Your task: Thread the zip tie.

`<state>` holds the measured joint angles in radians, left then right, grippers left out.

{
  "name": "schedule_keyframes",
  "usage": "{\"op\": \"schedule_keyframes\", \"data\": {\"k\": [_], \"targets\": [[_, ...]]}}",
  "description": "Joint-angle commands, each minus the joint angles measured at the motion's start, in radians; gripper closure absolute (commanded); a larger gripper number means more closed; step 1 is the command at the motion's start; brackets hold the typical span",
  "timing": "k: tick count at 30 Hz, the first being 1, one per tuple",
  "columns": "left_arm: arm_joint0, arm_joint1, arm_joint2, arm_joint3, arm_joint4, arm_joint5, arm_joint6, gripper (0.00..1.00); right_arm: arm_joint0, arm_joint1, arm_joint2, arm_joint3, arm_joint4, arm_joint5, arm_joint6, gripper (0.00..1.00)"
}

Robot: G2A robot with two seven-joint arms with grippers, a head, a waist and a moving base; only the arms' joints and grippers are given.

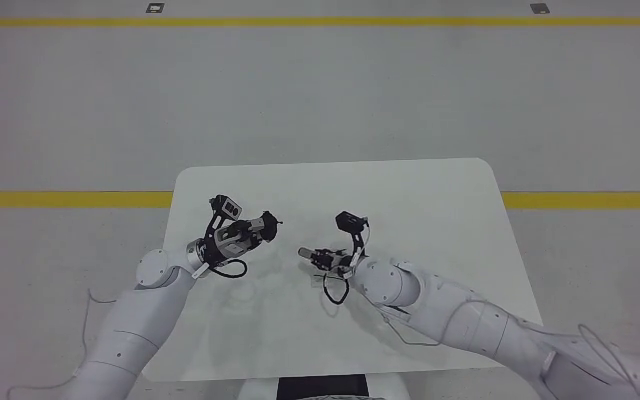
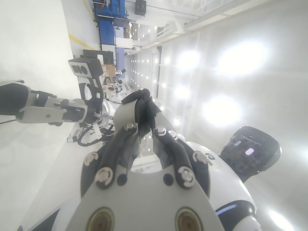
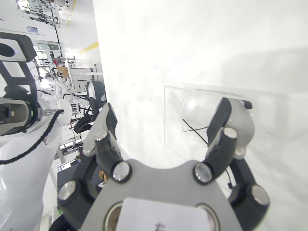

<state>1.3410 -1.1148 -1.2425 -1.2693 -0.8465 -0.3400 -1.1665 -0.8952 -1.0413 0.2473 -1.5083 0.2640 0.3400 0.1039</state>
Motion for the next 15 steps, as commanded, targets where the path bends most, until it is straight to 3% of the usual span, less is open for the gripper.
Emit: {"op": "schedule_keyframes", "data": {"k": [1,7,15], "targets": [[0.0,0.0,0.0,0.0,0.0,0.0,0.0,1.0,0.006,-0.003,-0.007,0.006,0.004,0.0,0.016,0.0],[0.0,0.0,0.0,0.0,0.0,0.0,0.0,1.0,0.032,-0.012,-0.031,0.03,0.03,0.0,0.056,0.0],[0.0,0.0,0.0,0.0,0.0,0.0,0.0,1.0,0.063,-0.026,-0.068,0.055,0.088,0.0,0.013,0.0]]}}
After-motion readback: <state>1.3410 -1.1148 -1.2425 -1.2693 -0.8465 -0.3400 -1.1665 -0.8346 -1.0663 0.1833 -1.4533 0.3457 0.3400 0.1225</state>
